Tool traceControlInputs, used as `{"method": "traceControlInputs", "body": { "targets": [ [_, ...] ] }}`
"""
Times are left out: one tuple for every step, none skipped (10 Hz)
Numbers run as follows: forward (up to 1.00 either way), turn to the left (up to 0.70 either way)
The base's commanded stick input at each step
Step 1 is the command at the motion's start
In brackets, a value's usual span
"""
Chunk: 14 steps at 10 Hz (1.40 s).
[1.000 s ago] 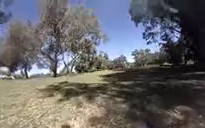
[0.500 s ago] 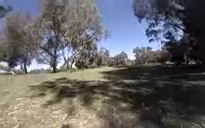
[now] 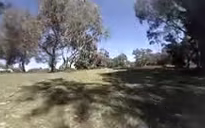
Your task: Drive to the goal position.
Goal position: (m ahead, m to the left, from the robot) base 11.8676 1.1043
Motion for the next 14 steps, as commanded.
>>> {"method": "traceControlInputs", "body": {
  "targets": [
    [1.0,0.0],
    [1.0,0.0],
    [1.0,0.0],
    [1.0,0.0],
    [1.0,0.0],
    [1.0,0.0],
    [1.0,0.0],
    [1.0,0.0],
    [1.0,0.0],
    [1.0,0.0],
    [1.0,0.0],
    [1.0,0.0],
    [1.0,0.0],
    [1.0,0.0]
  ]
}}
